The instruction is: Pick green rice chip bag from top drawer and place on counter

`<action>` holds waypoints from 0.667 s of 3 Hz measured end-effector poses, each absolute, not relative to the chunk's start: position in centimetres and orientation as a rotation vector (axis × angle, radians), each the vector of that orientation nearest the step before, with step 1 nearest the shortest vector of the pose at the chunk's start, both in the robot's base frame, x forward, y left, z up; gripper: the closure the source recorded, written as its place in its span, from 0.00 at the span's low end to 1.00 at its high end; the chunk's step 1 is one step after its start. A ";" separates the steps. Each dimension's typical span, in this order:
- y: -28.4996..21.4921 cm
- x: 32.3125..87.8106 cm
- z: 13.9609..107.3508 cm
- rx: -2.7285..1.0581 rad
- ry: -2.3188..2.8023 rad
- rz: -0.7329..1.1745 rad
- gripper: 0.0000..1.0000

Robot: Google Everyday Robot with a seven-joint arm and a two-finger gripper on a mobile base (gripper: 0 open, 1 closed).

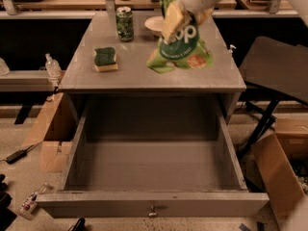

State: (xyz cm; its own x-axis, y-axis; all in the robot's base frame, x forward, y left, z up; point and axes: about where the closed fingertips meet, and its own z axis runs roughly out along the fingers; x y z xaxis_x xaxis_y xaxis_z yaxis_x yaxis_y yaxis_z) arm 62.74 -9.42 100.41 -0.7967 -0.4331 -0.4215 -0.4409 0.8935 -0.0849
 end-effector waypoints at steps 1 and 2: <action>-6.3 66.7 104.7 -0.616 2.516 0.061 1.00; -6.0 72.5 108.1 -0.455 2.364 0.168 1.00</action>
Offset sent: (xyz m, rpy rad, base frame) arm 0.1421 0.0199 0.1420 0.2912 -0.4121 -0.1349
